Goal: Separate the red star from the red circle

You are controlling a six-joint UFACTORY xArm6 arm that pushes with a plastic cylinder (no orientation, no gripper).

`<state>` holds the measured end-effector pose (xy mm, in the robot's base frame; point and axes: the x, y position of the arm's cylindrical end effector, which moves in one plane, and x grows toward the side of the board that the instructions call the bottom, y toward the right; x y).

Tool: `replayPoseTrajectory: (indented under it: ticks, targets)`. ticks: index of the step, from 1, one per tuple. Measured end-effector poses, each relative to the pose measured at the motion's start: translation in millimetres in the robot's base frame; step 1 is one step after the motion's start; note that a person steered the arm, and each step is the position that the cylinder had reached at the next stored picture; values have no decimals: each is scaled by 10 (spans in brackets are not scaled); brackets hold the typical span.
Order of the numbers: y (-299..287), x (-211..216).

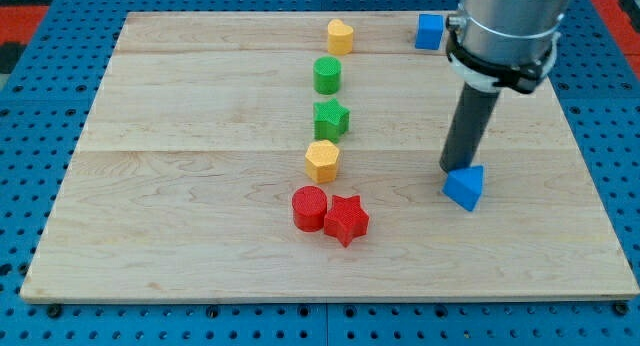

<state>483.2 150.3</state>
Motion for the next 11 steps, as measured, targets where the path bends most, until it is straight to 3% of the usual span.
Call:
replayPoseTrajectory:
  ticks: [1, 3, 4, 6, 7, 9, 10, 11]
  targets:
    - [237, 425]
    - [-335, 367]
    - [-373, 653]
    - [-1292, 1298]
    - [-1811, 1185]
    - [-1643, 895]
    - [-864, 855]
    - [-460, 879]
